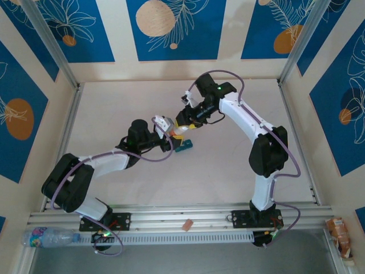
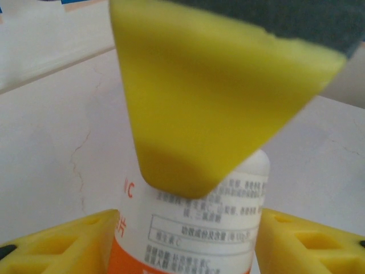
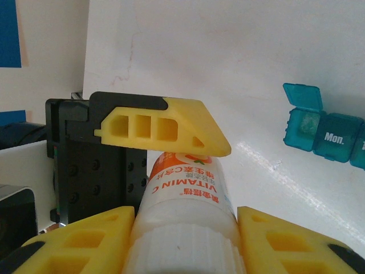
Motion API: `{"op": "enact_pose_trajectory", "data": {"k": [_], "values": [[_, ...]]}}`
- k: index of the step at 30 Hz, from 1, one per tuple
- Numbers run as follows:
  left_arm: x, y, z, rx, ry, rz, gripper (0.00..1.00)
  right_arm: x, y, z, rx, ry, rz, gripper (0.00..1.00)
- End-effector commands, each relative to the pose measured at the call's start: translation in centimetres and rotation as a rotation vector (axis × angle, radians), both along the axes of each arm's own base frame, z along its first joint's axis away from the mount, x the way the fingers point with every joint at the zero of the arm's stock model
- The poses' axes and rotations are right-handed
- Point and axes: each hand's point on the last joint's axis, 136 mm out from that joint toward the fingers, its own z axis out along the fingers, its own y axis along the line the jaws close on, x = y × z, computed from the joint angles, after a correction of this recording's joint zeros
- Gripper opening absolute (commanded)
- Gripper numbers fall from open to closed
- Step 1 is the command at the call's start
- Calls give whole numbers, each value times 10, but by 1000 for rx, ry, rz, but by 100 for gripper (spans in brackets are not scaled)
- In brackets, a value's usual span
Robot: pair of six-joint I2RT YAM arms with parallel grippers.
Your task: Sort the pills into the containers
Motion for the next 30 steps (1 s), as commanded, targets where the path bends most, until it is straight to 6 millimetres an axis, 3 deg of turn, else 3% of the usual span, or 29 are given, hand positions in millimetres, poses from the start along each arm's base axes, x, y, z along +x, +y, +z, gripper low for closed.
{"op": "enact_pose_trajectory", "data": {"k": [1, 8, 16, 19, 30], "values": [[-3, -10, 16, -40, -25, -51, 58, -10, 6, 12, 56, 13, 18, 29], [-4, -12, 15, -48, -6, -60, 52, -14, 9, 16, 79, 18, 25, 29], [-2, -11, 13, -44, 3, -52, 64, -16, 10, 20, 90, 15, 28, 29], [-2, -11, 13, -43, 4, -53, 63, -18, 11, 20, 89, 15, 31, 29], [-4, -13, 17, -53, 18, -69, 20, -18, 9, 20, 84, 14, 28, 30]]}}
